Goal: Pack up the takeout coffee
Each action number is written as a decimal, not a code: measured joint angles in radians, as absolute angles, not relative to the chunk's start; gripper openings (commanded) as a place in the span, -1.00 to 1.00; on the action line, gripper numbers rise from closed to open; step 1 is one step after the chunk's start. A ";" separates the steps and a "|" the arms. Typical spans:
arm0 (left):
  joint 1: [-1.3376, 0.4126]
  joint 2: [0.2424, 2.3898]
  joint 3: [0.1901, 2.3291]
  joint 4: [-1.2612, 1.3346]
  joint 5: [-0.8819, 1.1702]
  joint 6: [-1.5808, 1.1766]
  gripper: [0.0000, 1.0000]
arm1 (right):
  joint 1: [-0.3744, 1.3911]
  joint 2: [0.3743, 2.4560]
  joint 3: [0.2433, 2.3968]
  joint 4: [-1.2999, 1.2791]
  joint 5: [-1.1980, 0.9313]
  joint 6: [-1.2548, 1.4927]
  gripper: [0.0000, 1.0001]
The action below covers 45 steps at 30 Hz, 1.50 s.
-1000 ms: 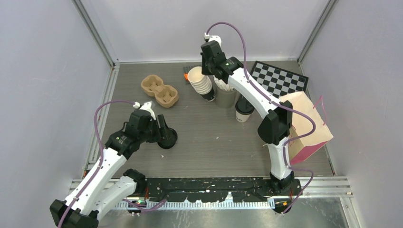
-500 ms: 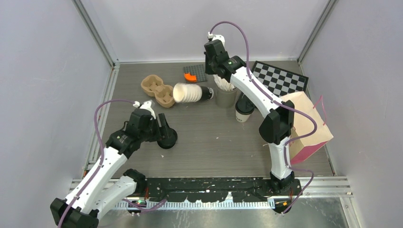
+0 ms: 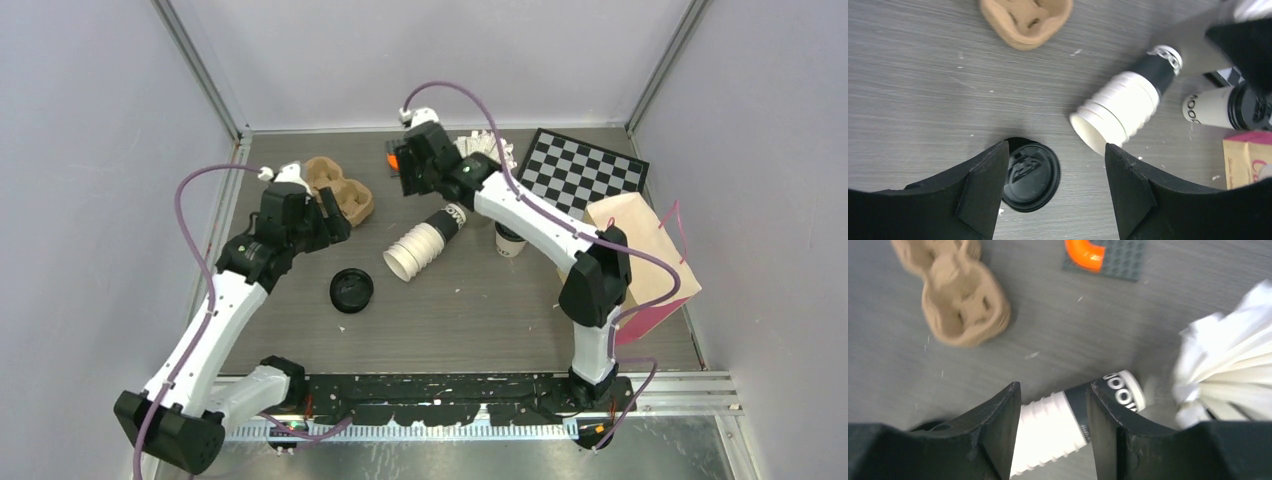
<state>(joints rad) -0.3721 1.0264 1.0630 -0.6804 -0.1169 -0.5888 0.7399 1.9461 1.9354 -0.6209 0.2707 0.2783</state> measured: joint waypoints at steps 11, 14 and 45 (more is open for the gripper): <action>-0.218 0.809 1.036 -0.782 -0.131 -0.545 0.49 | 1.107 1.822 1.509 -0.460 0.471 0.105 0.57; -0.217 0.759 1.008 -0.792 -0.131 -0.542 0.49 | 1.147 1.785 1.391 -0.458 0.497 0.044 0.58; -0.215 0.692 0.928 -0.812 -0.076 -0.542 0.45 | 1.244 1.708 0.931 -0.112 0.802 -0.600 -0.08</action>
<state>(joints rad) -0.2153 0.6922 0.9279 -0.8124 -0.0765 -0.5419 1.2438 1.7084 0.9306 -0.1120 0.8021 -0.5999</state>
